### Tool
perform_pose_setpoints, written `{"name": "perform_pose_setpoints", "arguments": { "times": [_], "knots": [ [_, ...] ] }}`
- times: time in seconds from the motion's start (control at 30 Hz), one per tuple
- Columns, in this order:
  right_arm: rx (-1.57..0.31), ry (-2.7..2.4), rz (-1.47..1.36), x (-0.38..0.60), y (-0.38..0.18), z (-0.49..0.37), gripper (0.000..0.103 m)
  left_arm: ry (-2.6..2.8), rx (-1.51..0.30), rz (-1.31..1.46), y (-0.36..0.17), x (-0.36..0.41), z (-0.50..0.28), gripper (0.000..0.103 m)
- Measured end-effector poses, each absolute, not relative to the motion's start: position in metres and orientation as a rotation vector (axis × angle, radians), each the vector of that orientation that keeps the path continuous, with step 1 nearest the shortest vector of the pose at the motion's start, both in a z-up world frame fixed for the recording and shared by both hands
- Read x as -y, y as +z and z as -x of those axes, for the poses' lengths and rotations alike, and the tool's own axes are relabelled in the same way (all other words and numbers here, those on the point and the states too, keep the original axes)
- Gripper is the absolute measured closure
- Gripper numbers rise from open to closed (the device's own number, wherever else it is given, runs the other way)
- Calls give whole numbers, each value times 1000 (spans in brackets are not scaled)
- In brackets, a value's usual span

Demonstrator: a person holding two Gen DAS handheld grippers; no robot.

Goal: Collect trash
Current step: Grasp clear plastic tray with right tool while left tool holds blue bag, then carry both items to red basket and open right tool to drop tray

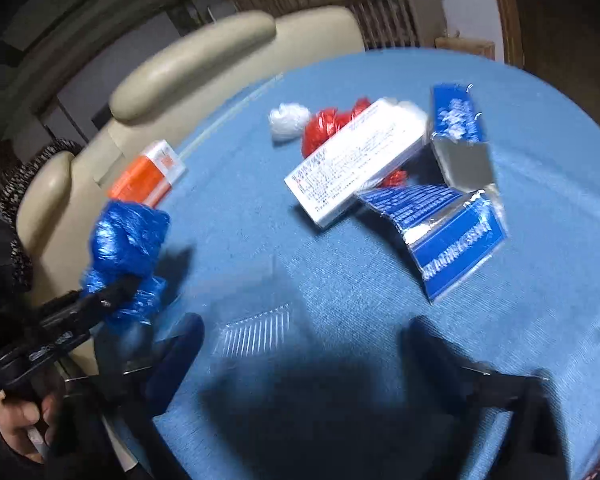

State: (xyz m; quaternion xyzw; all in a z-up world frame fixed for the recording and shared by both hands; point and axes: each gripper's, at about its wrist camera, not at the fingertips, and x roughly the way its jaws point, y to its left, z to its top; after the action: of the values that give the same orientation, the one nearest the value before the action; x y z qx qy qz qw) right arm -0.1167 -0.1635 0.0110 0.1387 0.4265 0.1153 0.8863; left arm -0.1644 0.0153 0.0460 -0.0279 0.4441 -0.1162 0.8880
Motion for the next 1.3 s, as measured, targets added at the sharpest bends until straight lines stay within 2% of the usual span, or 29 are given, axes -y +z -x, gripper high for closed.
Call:
{"name": "perform_pose_setpoints", "arguments": {
  "times": [0.2, 0.47, 0.73, 0.77, 0.8, 1.3],
  "knots": [
    [-801, 207, -265, 149, 24, 147, 0, -224, -918, 67, 46, -27, 170, 74],
    [-820, 257, 12, 92, 22, 99, 0, -191, -912, 98, 48, -50, 175, 74],
    [-823, 256, 105, 76, -1, 65, 0, -218, -929, 98, 41, -47, 169, 74],
    [-823, 266, 89, 78, -2, 64, 3, -219, -929, 92, 41, -45, 169, 74],
    [-826, 268, 65, 82, -2, 65, 24, -220, -929, 87, 41, -44, 169, 74],
    [-725, 151, -167, 153, 50, 128, 23, -247, -916, -16, 62, 12, 182, 74]
  ]
}}
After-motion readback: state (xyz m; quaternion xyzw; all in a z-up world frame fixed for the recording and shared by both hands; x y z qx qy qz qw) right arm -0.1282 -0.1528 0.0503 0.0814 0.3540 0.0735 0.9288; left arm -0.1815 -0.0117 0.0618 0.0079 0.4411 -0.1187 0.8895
